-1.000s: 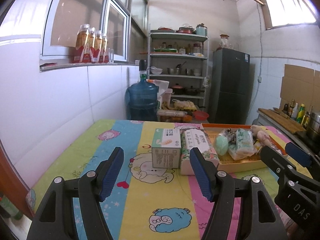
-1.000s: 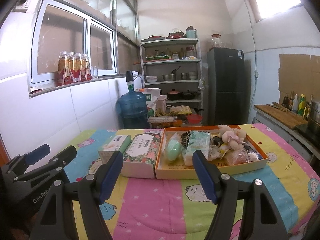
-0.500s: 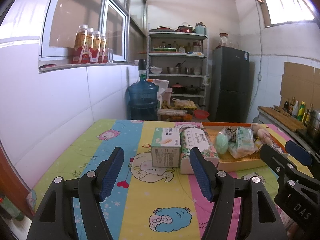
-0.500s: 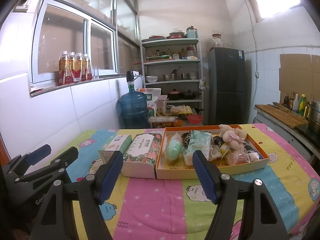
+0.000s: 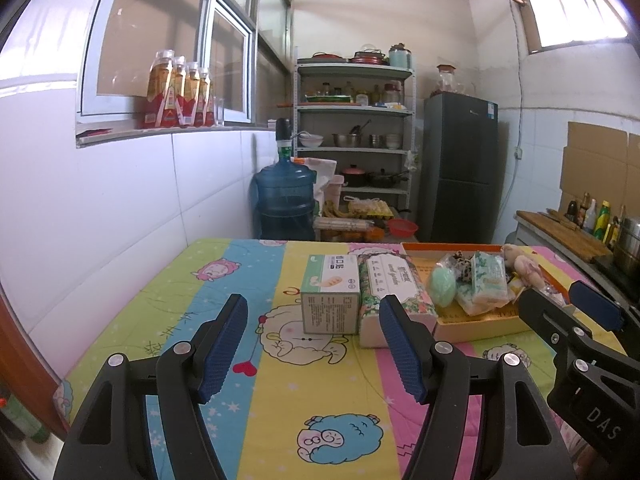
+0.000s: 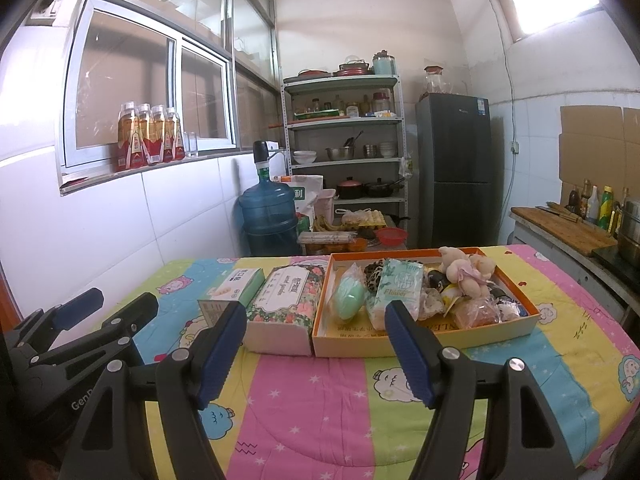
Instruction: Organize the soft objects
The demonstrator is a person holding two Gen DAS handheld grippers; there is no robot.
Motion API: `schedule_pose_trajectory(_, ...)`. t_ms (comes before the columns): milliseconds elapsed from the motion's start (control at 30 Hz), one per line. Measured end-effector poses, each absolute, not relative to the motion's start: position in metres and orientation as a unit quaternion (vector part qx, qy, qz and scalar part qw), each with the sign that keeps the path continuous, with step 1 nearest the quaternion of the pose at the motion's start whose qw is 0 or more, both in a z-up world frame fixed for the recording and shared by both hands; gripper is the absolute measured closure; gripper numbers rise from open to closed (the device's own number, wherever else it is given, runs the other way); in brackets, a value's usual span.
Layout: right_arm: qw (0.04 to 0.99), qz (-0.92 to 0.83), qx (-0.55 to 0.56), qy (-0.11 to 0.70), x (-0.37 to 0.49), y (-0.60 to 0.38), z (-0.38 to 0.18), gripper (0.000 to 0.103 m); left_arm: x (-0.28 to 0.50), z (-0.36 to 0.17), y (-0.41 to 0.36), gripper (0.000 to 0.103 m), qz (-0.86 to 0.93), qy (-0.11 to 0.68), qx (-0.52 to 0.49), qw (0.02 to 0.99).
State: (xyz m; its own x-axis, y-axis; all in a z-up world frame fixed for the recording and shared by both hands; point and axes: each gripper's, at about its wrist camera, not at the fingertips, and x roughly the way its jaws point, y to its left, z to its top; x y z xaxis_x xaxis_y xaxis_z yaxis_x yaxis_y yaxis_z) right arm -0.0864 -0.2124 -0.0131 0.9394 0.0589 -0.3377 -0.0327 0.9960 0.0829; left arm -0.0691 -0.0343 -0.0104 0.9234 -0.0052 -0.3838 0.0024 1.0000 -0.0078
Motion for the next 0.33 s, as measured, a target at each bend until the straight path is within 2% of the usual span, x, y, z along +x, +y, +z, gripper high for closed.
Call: schedule_pose_trajectory(333, 0.984, 0.023, 0.039, 0.173, -0.0861, -0.2124, -0.0130, 0.032, -0.0671, -0.0107, -0.0358, 0.033, -0.003, 0.192, -0.004, 0.981)
